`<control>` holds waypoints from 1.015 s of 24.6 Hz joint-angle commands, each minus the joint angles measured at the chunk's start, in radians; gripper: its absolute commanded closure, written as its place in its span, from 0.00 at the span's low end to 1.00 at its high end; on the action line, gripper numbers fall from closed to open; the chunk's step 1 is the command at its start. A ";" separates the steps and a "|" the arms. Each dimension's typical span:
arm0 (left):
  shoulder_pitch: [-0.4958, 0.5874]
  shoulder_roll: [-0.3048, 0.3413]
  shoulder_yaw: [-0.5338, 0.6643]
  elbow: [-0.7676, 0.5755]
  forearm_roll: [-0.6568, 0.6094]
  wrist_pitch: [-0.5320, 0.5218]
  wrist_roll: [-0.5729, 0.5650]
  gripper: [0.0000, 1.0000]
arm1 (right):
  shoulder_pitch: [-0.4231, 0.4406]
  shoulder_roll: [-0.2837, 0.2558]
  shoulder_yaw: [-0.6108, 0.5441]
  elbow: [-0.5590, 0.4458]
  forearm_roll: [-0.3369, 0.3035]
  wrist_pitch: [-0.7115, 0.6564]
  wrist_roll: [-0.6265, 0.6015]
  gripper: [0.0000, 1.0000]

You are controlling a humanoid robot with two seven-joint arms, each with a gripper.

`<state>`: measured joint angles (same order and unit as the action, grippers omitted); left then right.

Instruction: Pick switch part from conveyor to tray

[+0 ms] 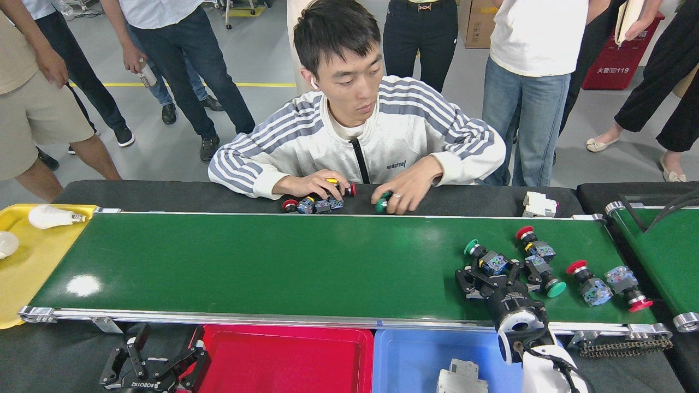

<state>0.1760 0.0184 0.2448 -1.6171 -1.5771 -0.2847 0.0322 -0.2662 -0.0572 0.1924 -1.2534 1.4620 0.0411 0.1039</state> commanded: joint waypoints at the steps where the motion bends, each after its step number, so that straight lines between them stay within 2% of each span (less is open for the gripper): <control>1: -0.007 0.009 0.002 -0.009 -0.003 -0.001 0.003 0.00 | 0.025 -0.004 0.032 -0.096 -0.003 -0.084 -0.013 0.98; 4: -0.006 0.009 0.002 -0.009 -0.003 -0.001 0.003 0.00 | 0.116 -0.003 0.071 -0.270 -0.003 -0.311 -0.024 0.98; 5: -0.006 0.009 0.001 -0.009 -0.003 -0.001 0.002 0.00 | 0.137 -0.001 0.096 -0.317 -0.002 -0.411 -0.024 0.95; 6: -0.006 0.009 0.002 -0.009 -0.003 -0.001 0.002 0.00 | 0.150 0.000 0.124 -0.350 -0.003 -0.503 -0.024 0.85; 7: -0.004 0.009 0.002 -0.009 -0.003 -0.001 0.002 0.00 | 0.151 0.003 0.151 -0.360 -0.002 -0.567 -0.023 0.58; 8: -0.006 0.009 0.001 -0.009 -0.003 -0.001 0.002 0.00 | 0.151 0.014 0.177 -0.359 0.000 -0.592 -0.021 0.18; 9: -0.007 0.009 0.001 -0.009 -0.003 -0.001 0.002 0.00 | 0.151 0.028 0.214 -0.350 0.005 -0.595 -0.020 0.00; 11: -0.007 0.008 0.001 -0.009 -0.003 -0.001 0.000 0.00 | 0.142 0.034 0.262 -0.304 0.005 -0.601 -0.020 0.00; 15: 0.000 0.008 0.001 -0.010 -0.001 -0.001 -0.002 0.00 | 0.139 0.043 0.259 -0.300 -0.003 -0.595 -0.021 0.00; 18: 0.008 0.008 0.002 -0.012 0.000 -0.001 -0.002 0.00 | 0.170 0.043 0.156 -0.330 -0.035 -0.535 -0.023 0.00; 20: 0.013 0.008 0.002 -0.014 0.002 0.001 -0.002 0.00 | 0.242 0.059 0.045 -0.360 -0.069 -0.455 -0.027 0.00; 22: 0.014 0.005 0.002 -0.018 0.003 0.001 -0.002 0.00 | 0.337 0.083 -0.071 -0.412 -0.077 -0.337 -0.062 0.01; 25: 0.016 0.002 0.001 -0.018 0.002 0.001 -0.002 0.00 | 0.490 0.088 -0.186 -0.471 -0.077 -0.119 -0.216 0.01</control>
<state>0.1948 0.0182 0.2448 -1.6217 -1.5767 -0.2869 0.0270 0.2041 0.0268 0.0347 -1.6932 1.3886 -0.2087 -0.0275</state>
